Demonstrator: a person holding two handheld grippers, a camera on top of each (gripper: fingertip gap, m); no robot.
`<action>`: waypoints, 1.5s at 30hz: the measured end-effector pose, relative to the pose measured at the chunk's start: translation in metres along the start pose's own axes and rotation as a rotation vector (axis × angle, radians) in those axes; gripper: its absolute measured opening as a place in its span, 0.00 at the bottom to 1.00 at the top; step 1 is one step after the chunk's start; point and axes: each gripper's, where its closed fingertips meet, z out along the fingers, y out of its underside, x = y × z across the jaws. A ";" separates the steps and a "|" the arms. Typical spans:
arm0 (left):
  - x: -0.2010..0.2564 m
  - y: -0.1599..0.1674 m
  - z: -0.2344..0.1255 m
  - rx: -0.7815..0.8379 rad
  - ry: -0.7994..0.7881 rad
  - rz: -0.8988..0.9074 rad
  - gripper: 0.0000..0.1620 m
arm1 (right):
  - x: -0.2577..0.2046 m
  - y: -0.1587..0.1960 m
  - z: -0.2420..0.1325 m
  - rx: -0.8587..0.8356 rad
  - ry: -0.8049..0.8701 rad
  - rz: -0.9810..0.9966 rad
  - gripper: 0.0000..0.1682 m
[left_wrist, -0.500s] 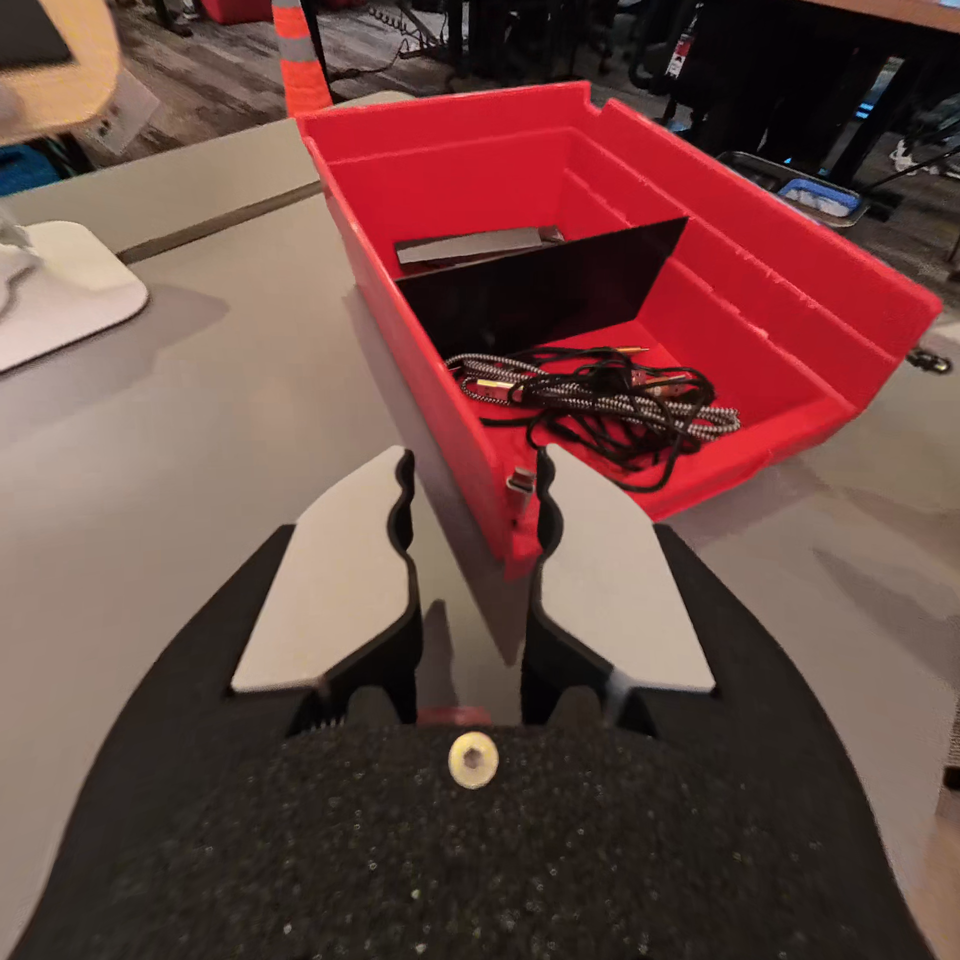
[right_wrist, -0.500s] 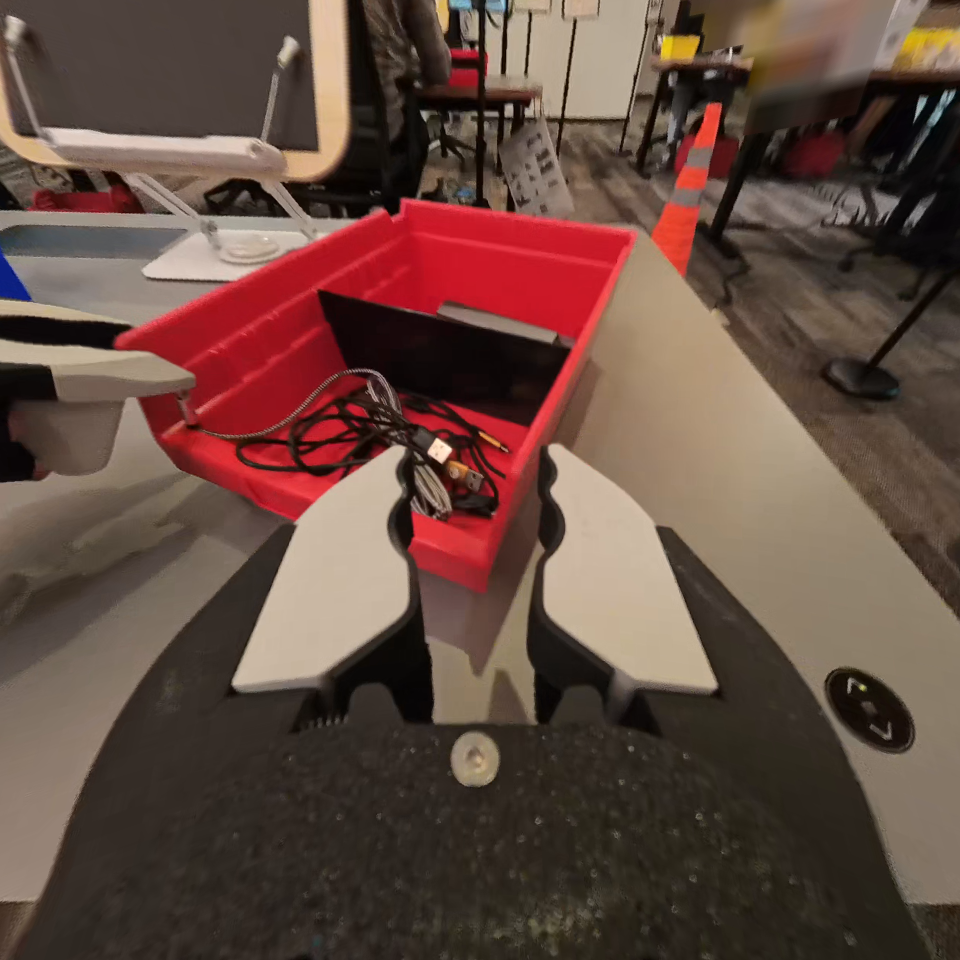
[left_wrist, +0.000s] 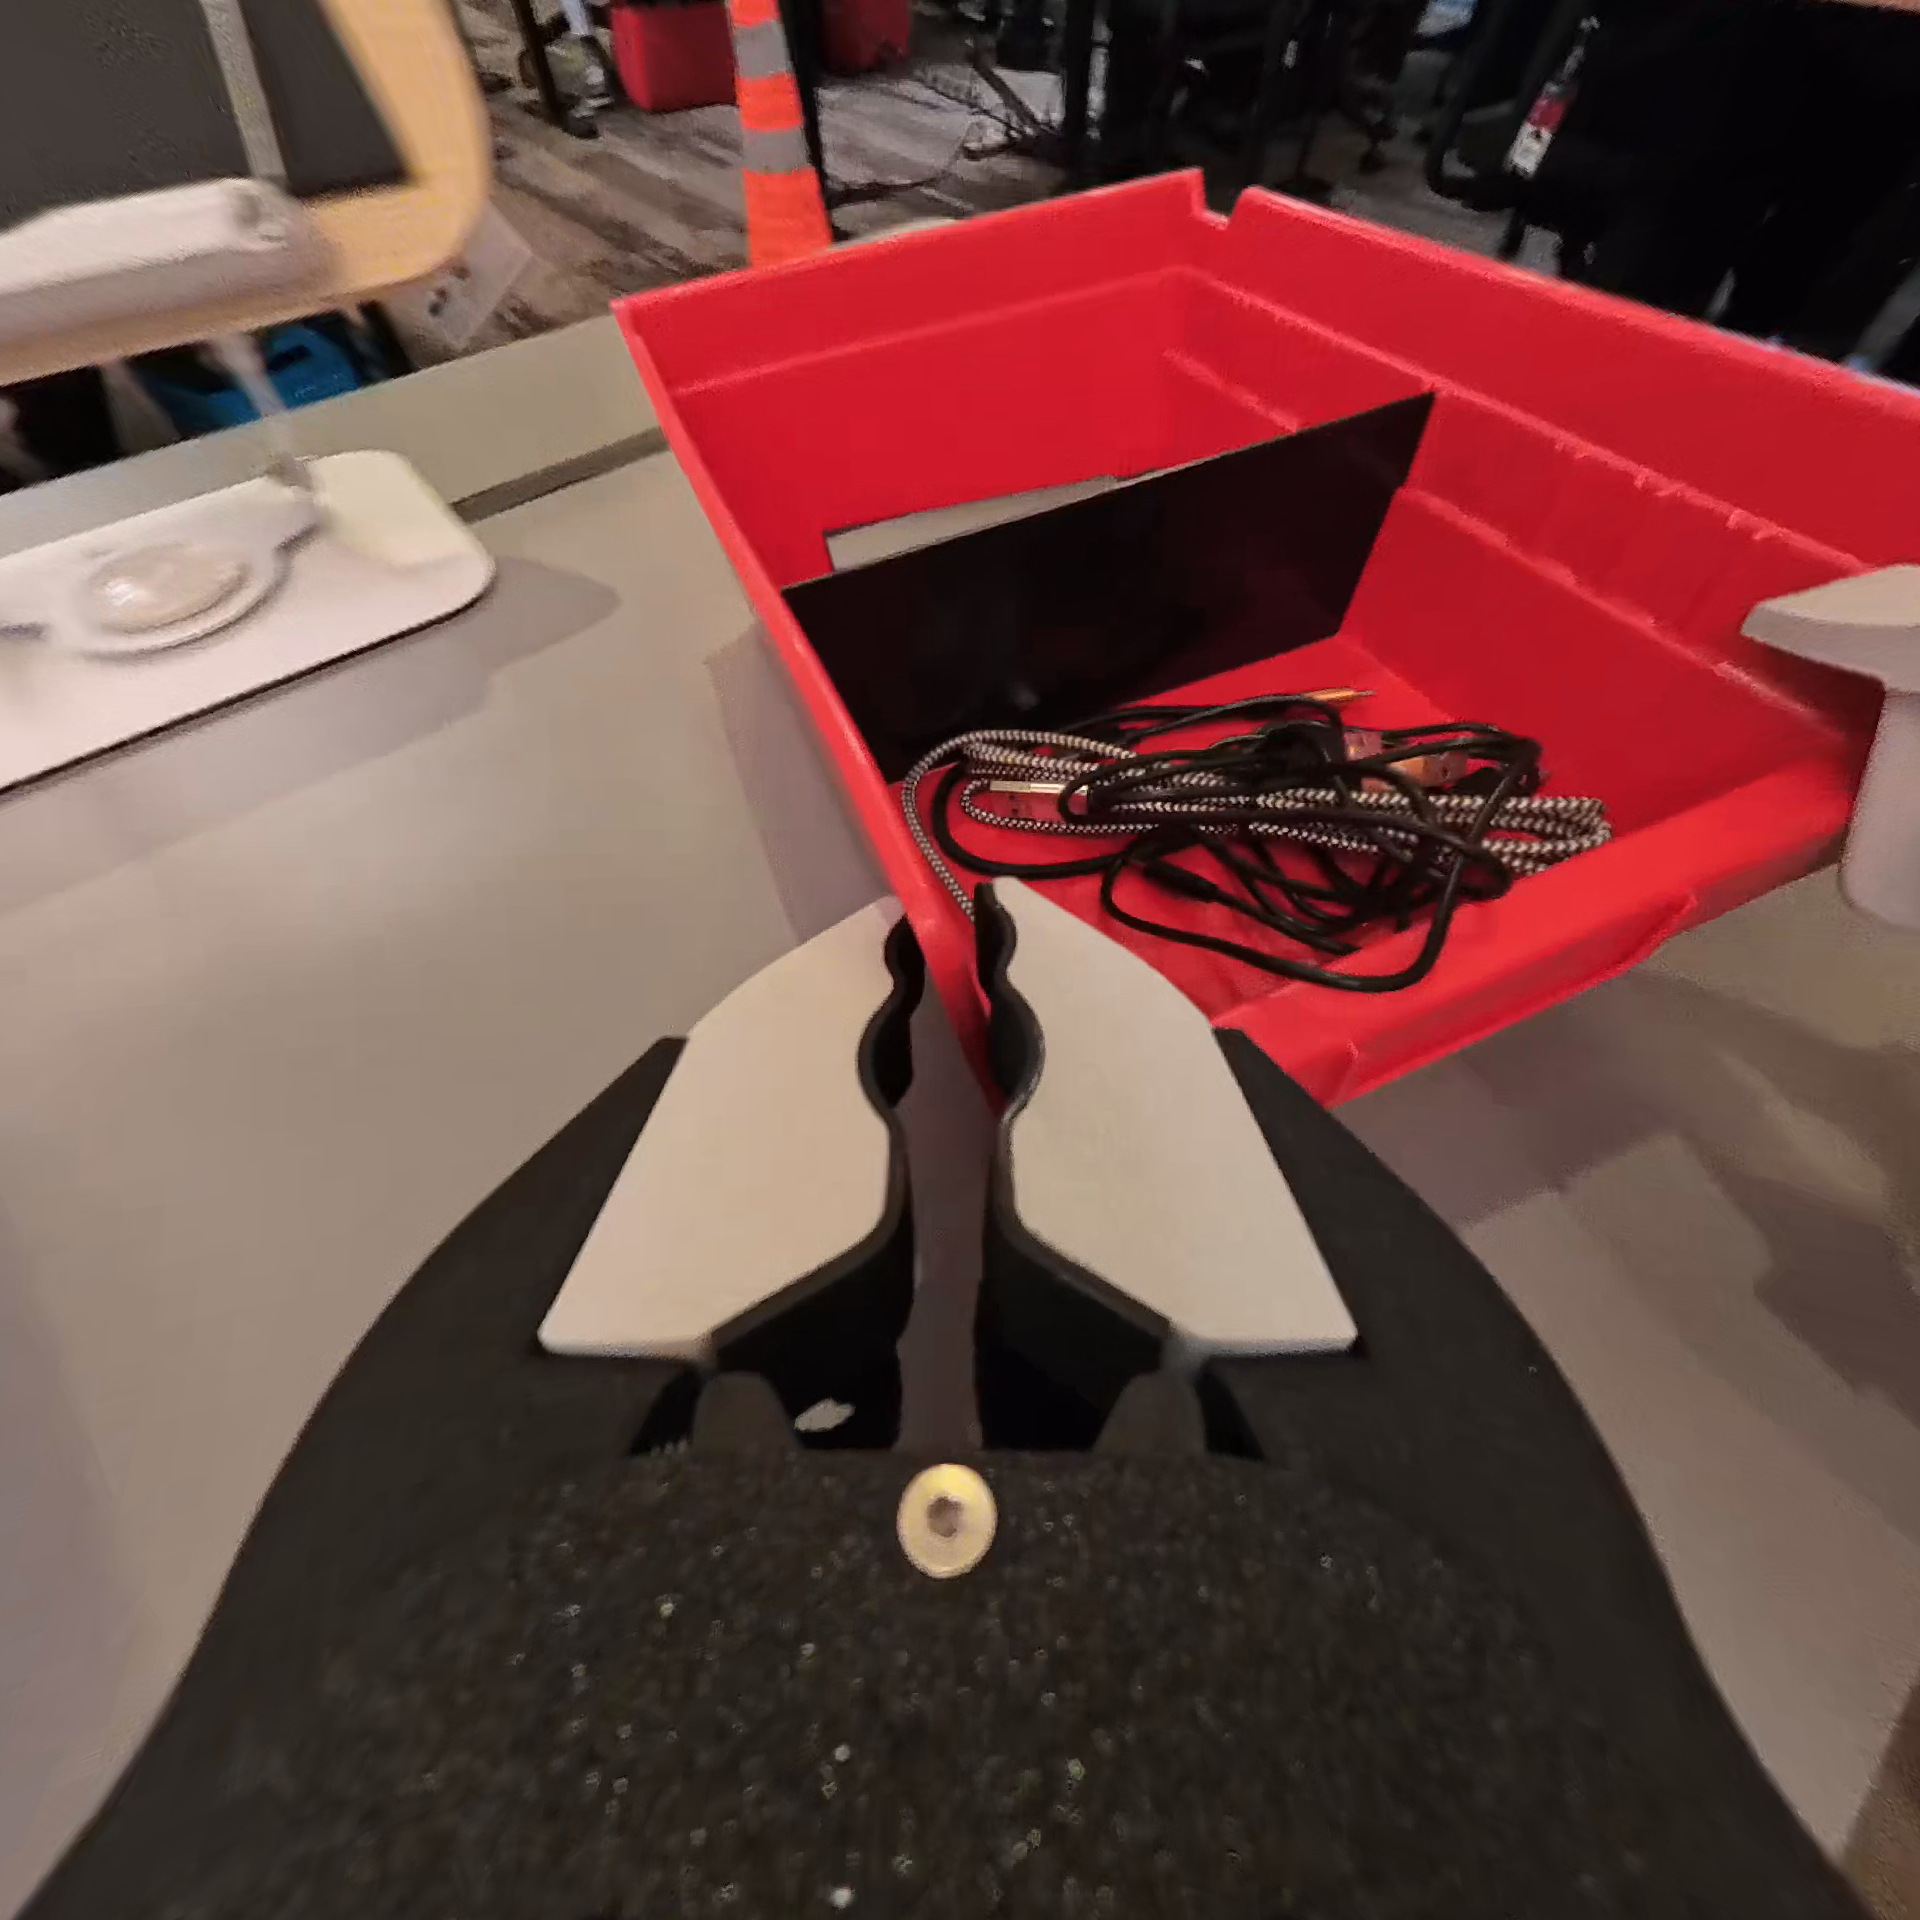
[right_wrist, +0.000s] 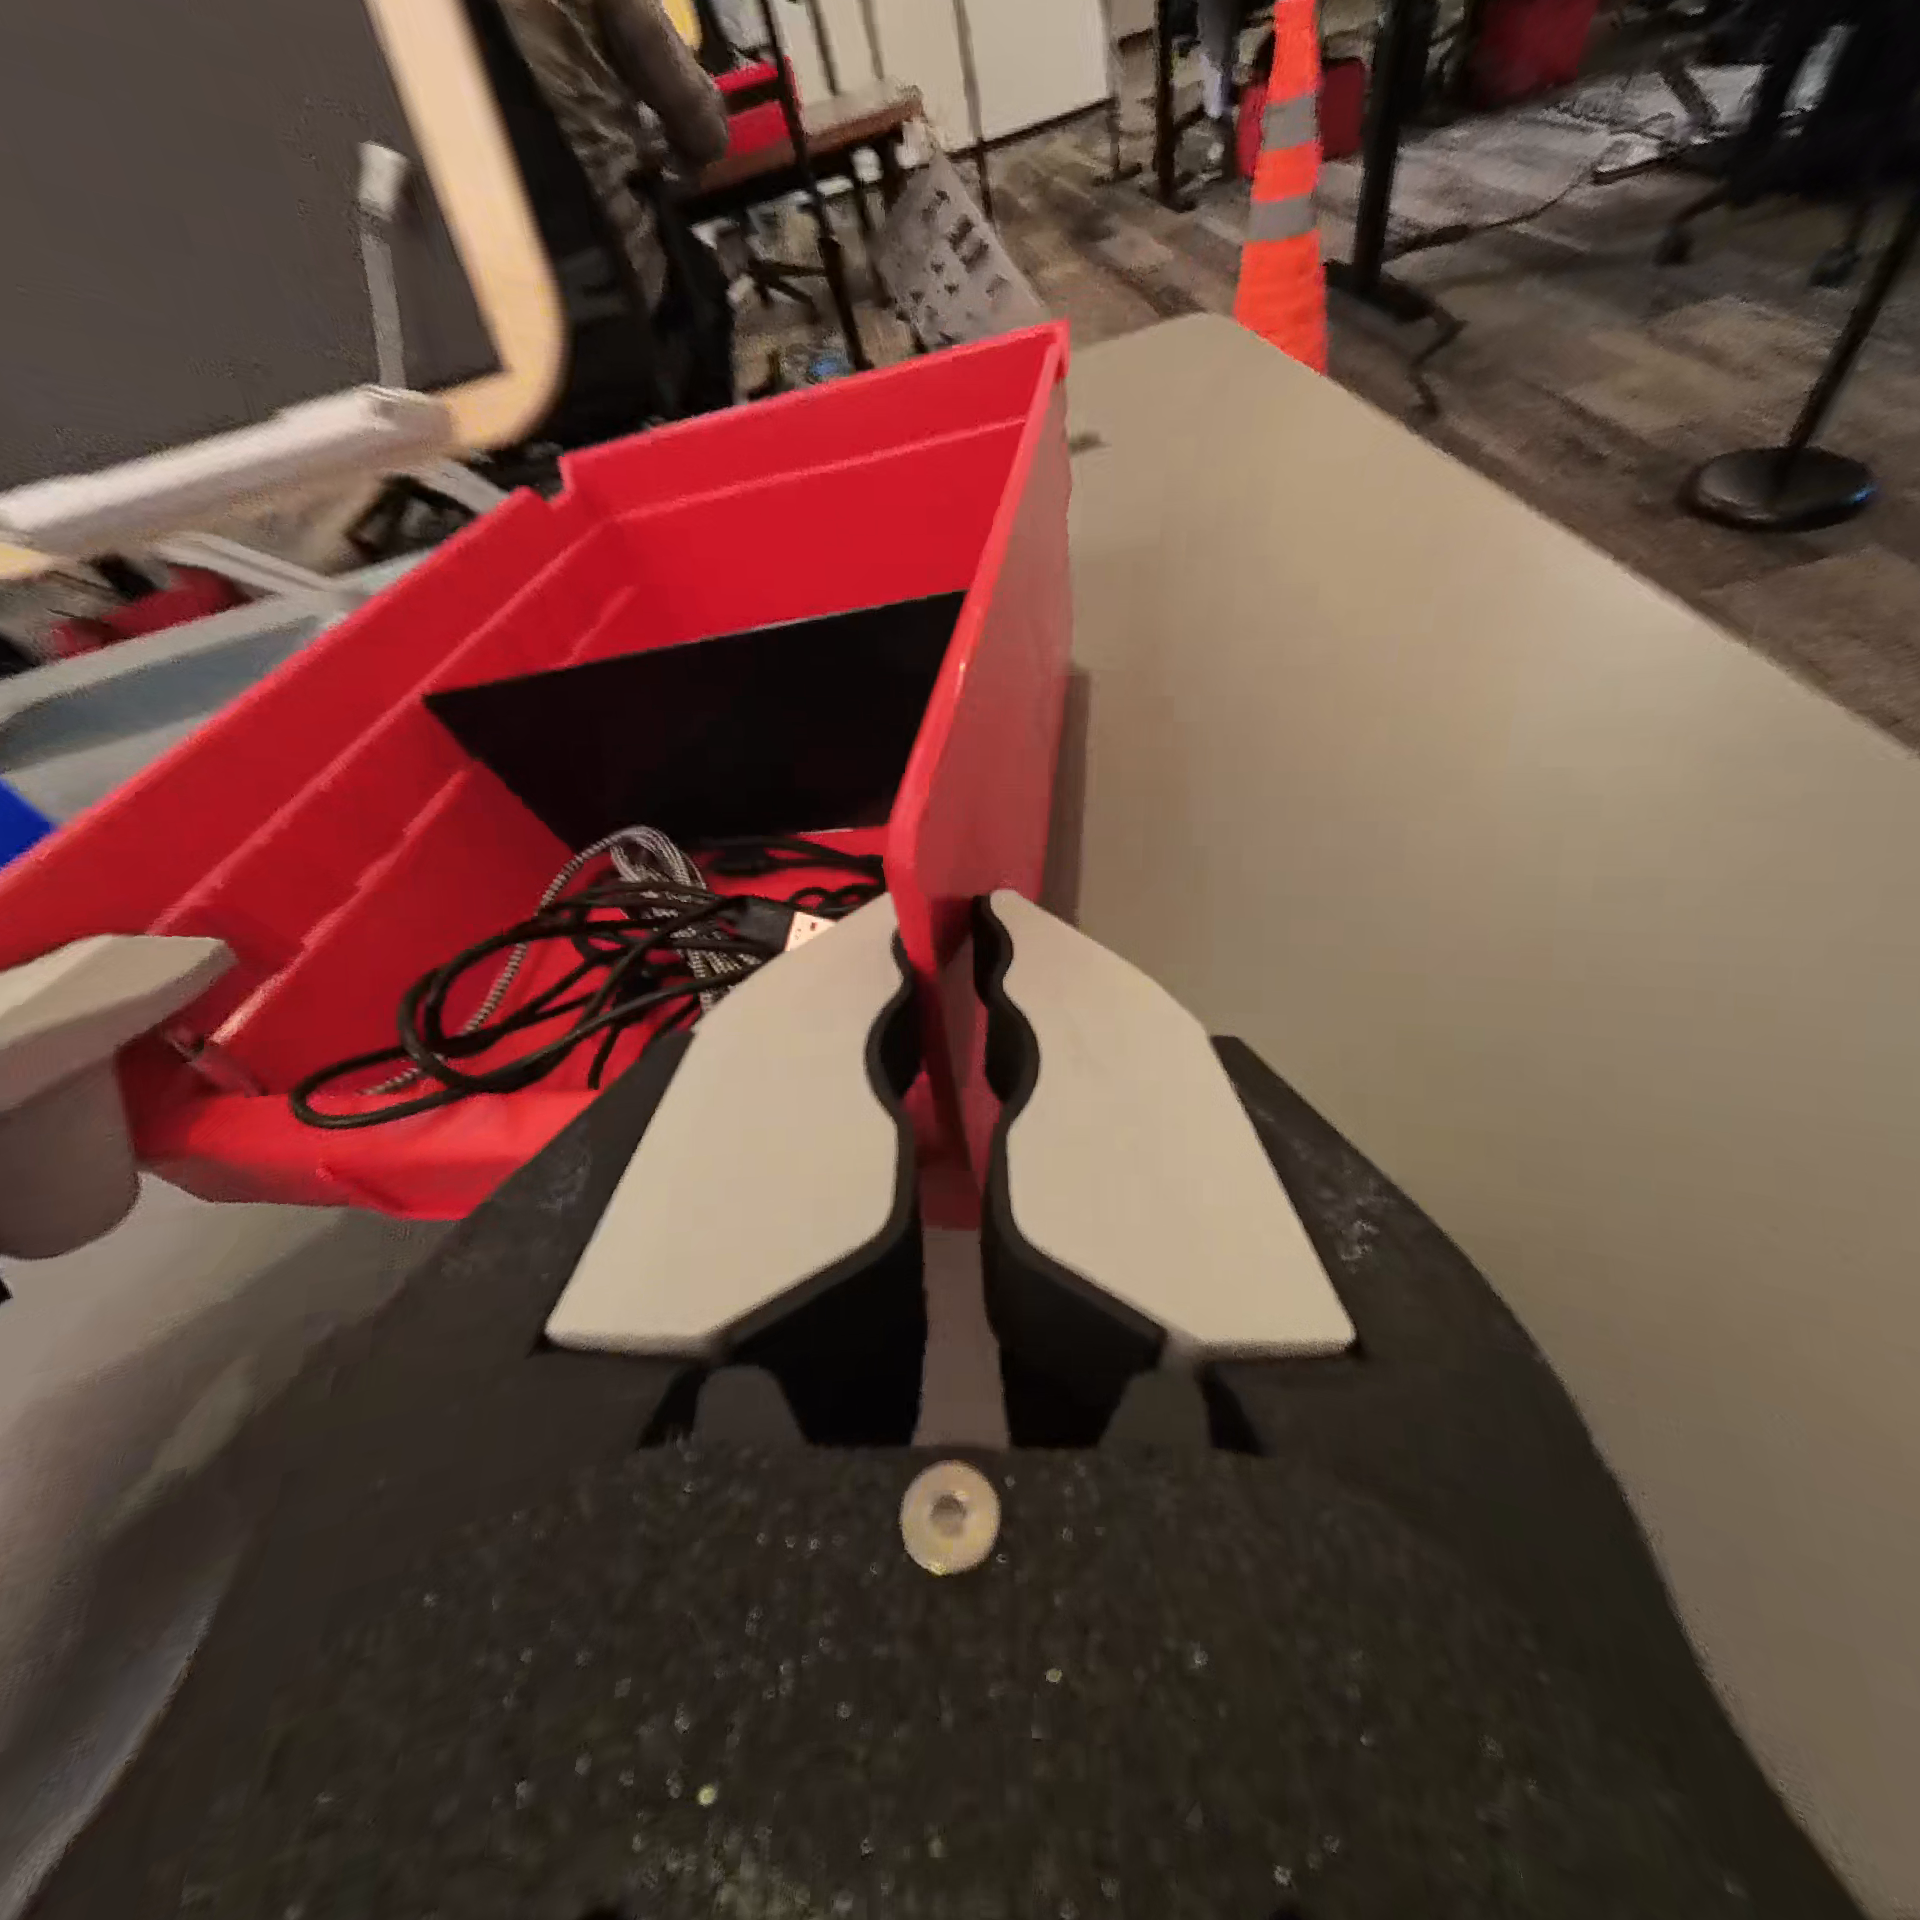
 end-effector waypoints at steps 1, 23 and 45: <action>-0.014 0.000 -0.014 0.010 -0.037 -0.007 0.05 | -0.018 -0.001 0.000 0.006 -0.031 -0.002 0.04; -0.127 0.074 -0.168 0.031 -0.199 -0.245 0.18 | -0.185 0.059 0.034 -0.214 -0.540 -0.234 0.09; -0.367 0.142 -0.260 -0.052 -0.481 -0.374 0.02 | -0.353 0.129 -0.073 -0.235 -0.879 -0.707 0.13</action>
